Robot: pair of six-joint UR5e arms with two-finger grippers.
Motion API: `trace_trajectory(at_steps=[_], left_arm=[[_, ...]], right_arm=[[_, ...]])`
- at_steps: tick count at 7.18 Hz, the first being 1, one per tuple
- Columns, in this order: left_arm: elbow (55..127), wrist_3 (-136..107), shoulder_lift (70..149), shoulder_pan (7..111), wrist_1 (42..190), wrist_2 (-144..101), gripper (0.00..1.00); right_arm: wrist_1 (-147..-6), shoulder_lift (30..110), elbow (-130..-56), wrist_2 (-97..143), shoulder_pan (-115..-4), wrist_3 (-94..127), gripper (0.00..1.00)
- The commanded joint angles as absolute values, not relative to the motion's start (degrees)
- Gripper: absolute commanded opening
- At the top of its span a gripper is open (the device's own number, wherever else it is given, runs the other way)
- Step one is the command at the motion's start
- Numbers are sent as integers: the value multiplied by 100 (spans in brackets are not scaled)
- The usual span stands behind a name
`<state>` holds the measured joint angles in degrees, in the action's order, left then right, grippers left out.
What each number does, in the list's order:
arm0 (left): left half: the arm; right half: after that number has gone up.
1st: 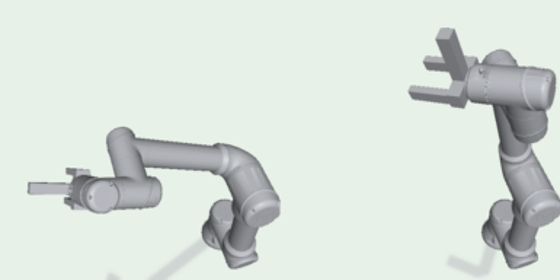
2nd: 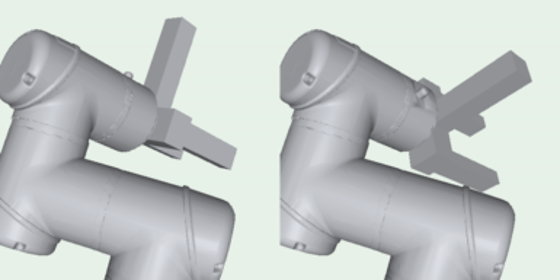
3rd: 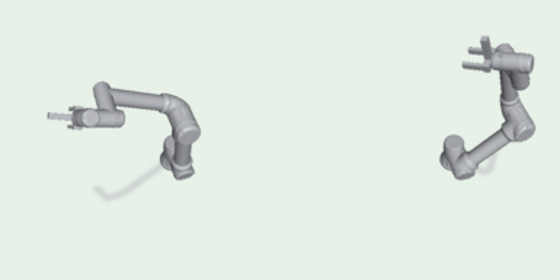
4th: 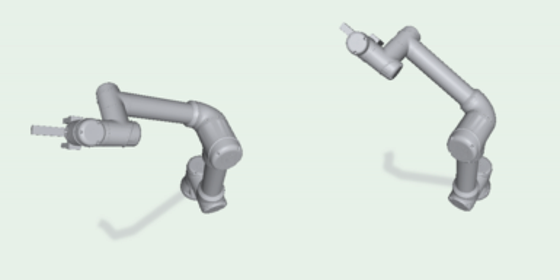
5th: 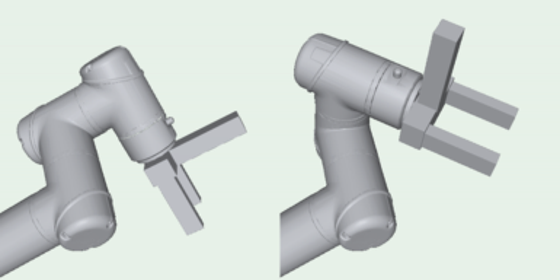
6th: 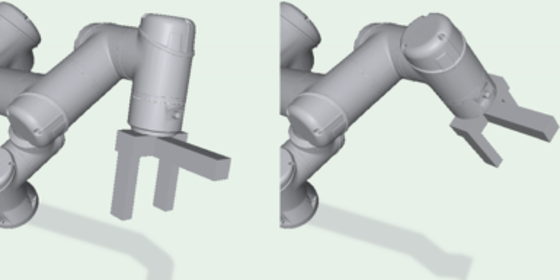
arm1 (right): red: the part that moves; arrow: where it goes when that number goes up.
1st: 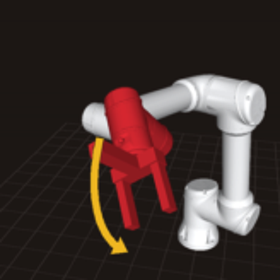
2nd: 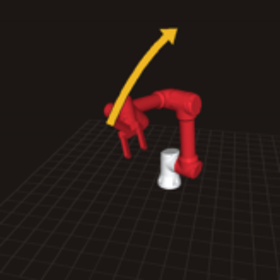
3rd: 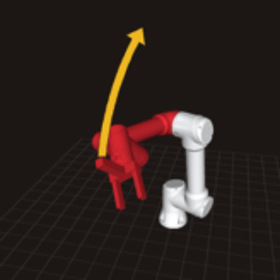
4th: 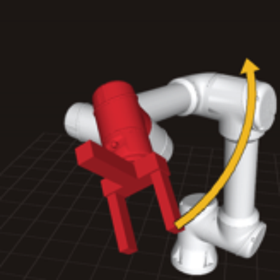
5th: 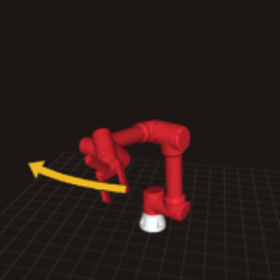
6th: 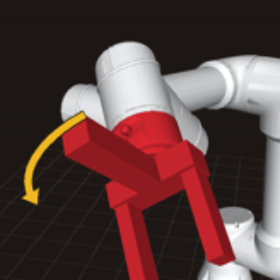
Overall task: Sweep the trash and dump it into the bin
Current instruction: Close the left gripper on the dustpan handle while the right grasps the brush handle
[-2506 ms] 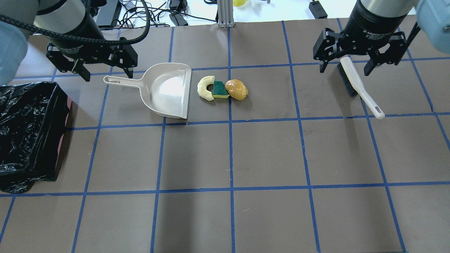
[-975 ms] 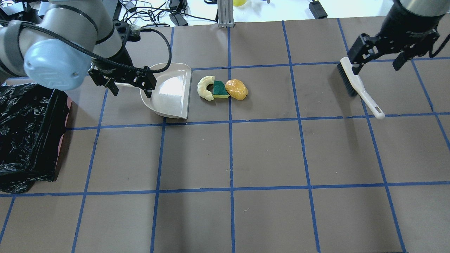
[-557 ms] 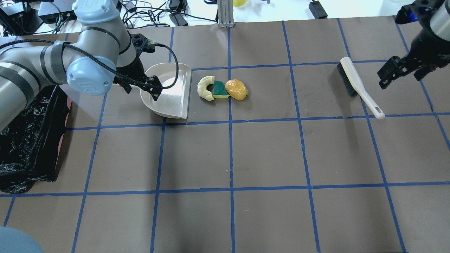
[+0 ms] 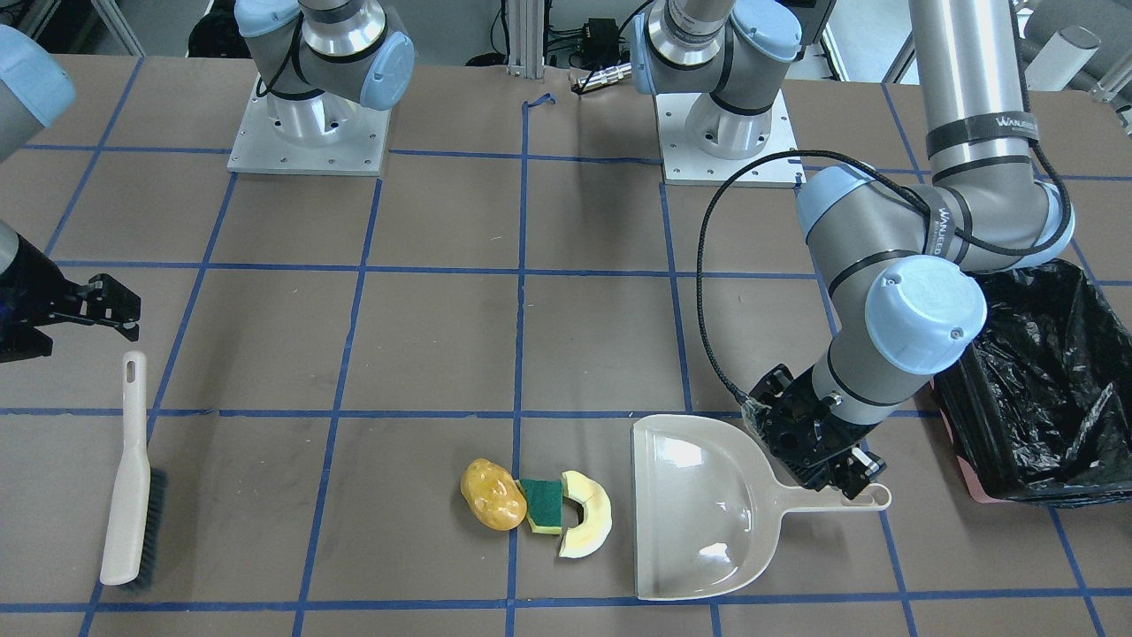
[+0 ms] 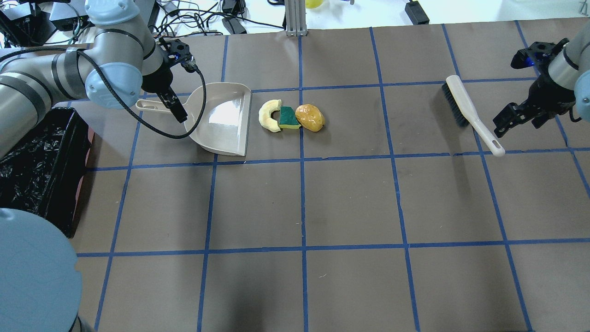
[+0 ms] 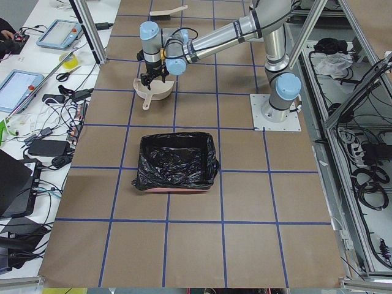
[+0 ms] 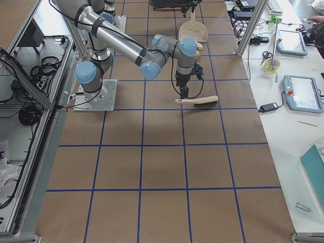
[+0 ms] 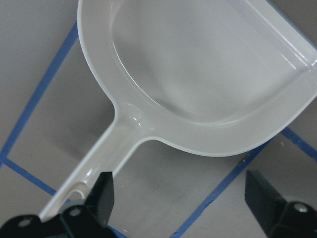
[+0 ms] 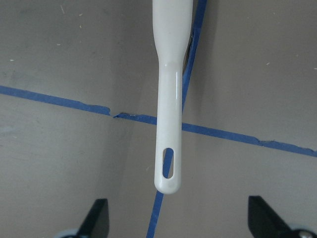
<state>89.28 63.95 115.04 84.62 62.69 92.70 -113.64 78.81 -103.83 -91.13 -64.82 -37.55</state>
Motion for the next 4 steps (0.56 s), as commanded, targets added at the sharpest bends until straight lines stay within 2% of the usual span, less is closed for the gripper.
trace_trajectory(at_steps=[1, 4], left_arm=[[8561, 8341, 11794, 8420, 6319, 9368, 100], [8561, 9757, 11935, 8315, 6249, 9597, 100]], right_arm=[[-11818, 7437, -10389, -9141, -6495, -4145, 100], [-11971, 7163, -10389, -9123, -6609, -4289, 100]])
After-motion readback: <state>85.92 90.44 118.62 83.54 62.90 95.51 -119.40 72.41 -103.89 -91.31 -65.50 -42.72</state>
